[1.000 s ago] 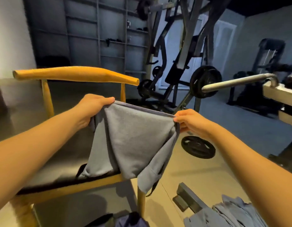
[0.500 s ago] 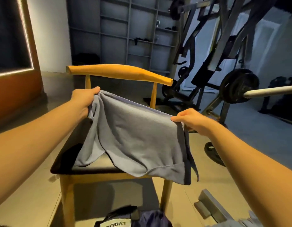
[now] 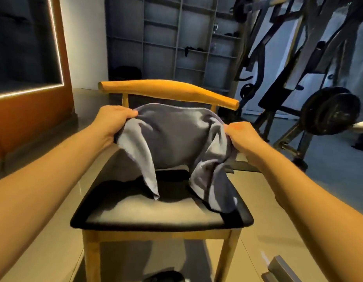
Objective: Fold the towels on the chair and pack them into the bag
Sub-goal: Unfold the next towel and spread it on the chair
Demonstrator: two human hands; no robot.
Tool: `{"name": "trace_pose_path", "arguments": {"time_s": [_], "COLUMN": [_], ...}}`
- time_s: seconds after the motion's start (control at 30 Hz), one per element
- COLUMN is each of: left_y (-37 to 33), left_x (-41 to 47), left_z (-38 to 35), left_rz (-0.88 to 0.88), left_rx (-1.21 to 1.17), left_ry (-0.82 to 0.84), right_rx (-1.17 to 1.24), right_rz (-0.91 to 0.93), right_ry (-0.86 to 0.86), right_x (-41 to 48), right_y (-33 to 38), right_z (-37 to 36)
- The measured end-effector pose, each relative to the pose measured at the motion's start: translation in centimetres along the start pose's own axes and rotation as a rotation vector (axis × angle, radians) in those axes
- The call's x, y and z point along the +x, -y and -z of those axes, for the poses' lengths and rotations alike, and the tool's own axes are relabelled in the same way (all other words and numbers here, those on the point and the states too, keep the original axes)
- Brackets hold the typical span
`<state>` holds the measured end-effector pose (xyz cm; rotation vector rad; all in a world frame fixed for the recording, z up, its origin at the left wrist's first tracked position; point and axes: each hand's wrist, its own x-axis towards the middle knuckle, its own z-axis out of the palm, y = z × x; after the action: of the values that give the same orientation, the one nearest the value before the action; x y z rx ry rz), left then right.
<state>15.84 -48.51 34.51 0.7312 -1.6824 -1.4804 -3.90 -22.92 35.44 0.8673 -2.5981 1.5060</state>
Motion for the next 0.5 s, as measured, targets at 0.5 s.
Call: {"name": "trace_pose_path", "arguments": {"time_s": [0.5], "left_y": [8.7], "left_x": [0.0], "left_z": [0.6], "left_rz": [0.503], "left_rx": [-0.333], "left_ry": [0.135], "right_rx": [0.451], "right_rz": [-0.469], "right_ry": [0.102], "right_x": [-1.0], "right_y": [-9.0], "right_z": [-1.4]}}
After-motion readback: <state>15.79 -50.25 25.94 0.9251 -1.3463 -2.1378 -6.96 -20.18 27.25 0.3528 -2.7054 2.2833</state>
